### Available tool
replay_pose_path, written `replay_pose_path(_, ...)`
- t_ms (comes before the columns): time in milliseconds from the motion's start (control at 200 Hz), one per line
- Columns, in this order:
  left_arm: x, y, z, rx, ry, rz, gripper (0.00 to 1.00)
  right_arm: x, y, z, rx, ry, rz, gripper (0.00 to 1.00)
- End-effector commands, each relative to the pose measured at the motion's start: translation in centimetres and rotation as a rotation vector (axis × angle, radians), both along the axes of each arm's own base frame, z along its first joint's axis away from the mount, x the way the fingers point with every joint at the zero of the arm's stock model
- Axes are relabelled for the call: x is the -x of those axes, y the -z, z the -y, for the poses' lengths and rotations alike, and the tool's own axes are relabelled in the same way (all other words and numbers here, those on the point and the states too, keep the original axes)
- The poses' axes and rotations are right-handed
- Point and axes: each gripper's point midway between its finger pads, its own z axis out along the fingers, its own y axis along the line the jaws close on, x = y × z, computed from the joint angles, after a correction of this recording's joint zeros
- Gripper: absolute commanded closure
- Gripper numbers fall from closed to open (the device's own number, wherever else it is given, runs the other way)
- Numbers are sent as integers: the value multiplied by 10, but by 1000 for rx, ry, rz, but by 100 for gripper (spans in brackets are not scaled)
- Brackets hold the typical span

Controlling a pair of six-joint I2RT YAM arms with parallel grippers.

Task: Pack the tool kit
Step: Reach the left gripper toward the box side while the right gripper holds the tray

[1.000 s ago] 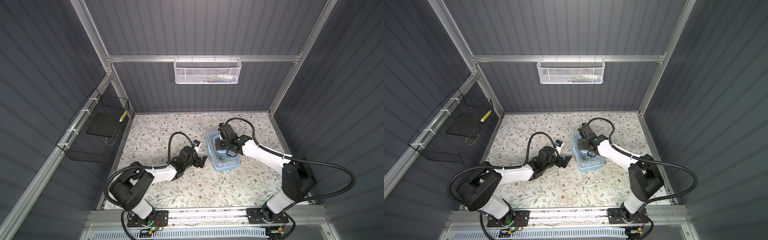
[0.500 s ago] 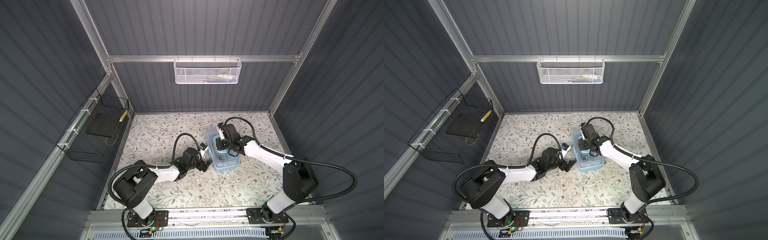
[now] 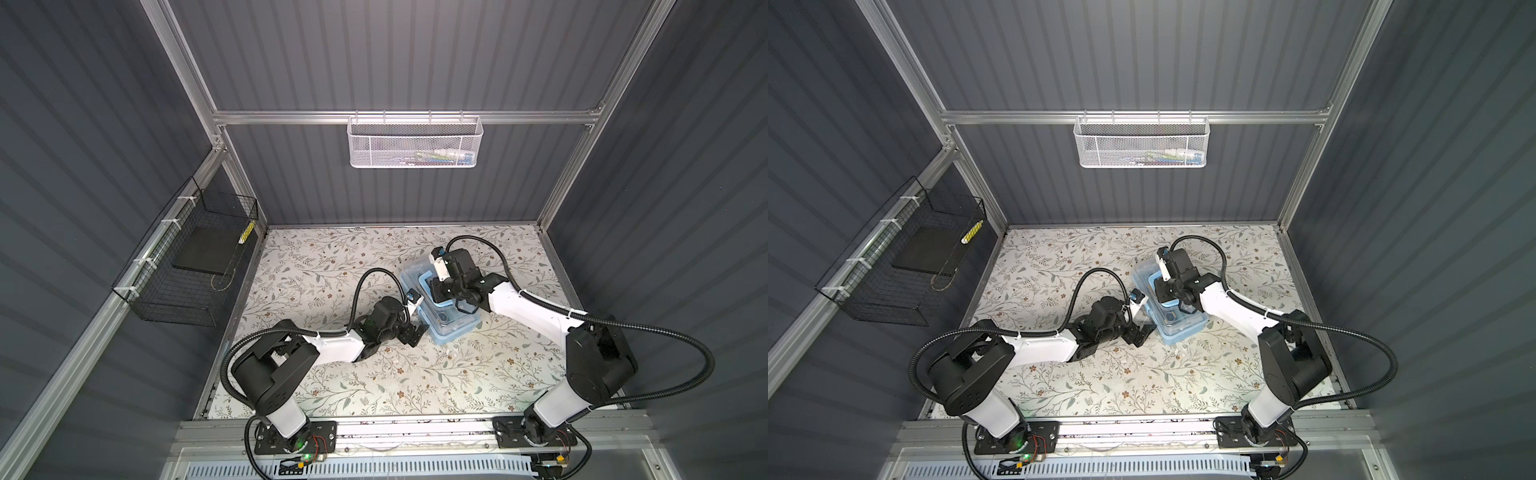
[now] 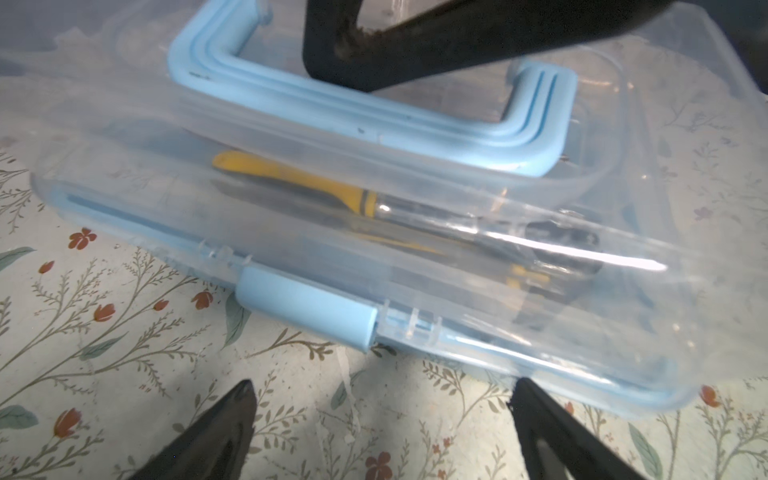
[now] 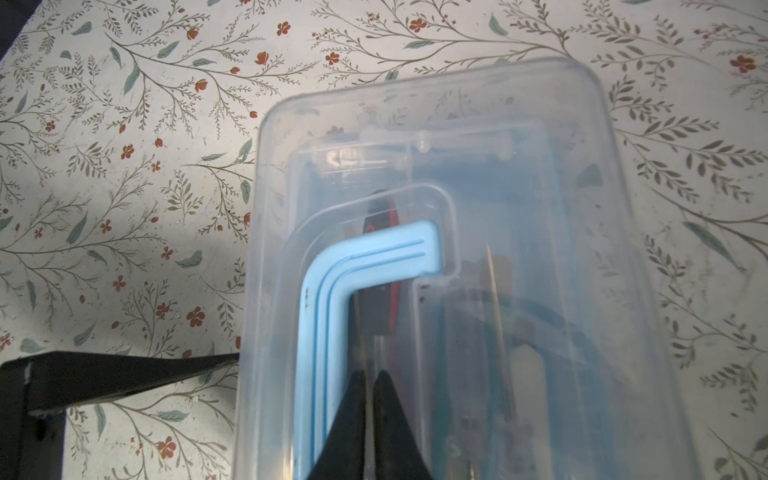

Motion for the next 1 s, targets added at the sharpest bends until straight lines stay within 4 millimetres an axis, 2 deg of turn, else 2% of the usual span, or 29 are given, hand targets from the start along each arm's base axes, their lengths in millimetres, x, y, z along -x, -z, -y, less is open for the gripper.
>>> replay_pose_path(0, -7, -23, 18, 58, 8, 46, 3, 62, 54, 1, 55, -115, -261, 89)
replay_pose_path(280, -7, -23, 12, 45, -29, 50, 2, 62, 52, 8, 71, -85, -251, 86)
replay_pose_path(350, -7, -23, 6, 27, -42, 59, 2, 58, 49, 9, 69, -58, -243, 79)
replay_pose_path(570, -6, -25, -12, 4, -93, 73, 0, 42, 35, 10, 51, 1, -187, 73)
replay_pose_path(660, -3, -28, -17, 19, -104, 78, 0, 38, 28, 9, 49, 9, -169, 65)
replay_pose_path(785, -1, -26, -20, 18, -109, 74, 0, 34, 19, 13, 50, 32, -135, 61)
replay_pose_path(991, 0, -30, -27, 17, -131, 85, 0, 25, 5, 8, 11, 47, -92, 44)
